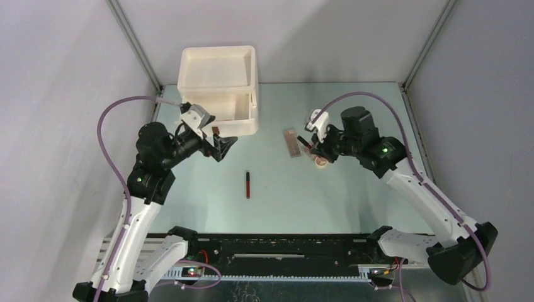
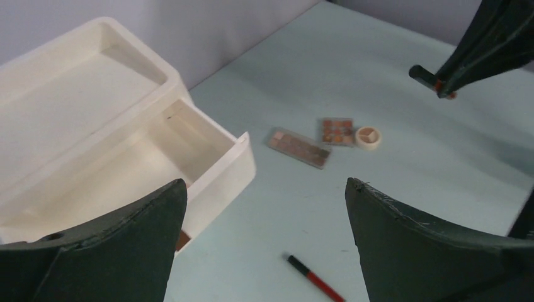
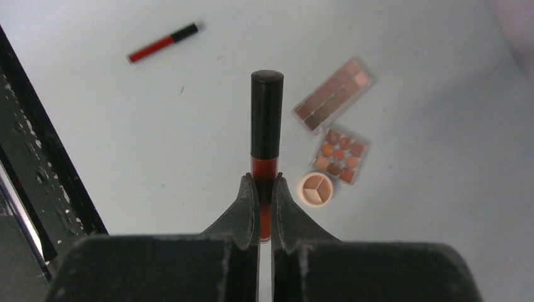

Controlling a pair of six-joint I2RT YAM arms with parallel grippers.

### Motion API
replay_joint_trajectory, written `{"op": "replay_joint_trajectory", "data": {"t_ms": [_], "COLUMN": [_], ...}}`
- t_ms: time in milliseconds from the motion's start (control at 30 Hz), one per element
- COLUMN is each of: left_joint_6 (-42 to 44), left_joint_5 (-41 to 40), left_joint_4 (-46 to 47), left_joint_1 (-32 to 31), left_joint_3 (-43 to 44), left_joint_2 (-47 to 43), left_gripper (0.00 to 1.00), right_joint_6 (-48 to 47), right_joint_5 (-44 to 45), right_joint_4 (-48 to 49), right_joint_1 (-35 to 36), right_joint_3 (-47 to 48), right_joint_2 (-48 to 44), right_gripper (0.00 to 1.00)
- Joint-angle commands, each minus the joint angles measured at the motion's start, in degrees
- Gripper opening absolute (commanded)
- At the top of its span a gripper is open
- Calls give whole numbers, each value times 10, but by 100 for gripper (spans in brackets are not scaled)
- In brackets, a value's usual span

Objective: Organize the makeup
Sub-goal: Pick up the lipstick at the center of the board, then place the lipstick in the drawer.

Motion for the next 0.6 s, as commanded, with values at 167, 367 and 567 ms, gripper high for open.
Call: {"op": "replay_joint_trajectory", "data": {"t_ms": [167, 367, 567], "left_joint_6": [-158, -243, -276], "left_joint_5": [118, 162, 178], "left_joint_4": [95, 203, 254], "left_joint_1": [1, -10, -61], "left_joint_3": [31, 18, 24], "left_joint_2": [24, 49, 80], "left_gripper": [100, 100, 100], "right_joint_6": [49, 123, 217], "right_joint_5": [-137, -246, -366], "right_joint_4": [25, 80, 153], "right_joint_1": [-69, -102, -114], "right_joint_3": [53, 53, 53], "right_joint_2": [-56, -62, -44], "right_gripper": [0, 0, 0]}}
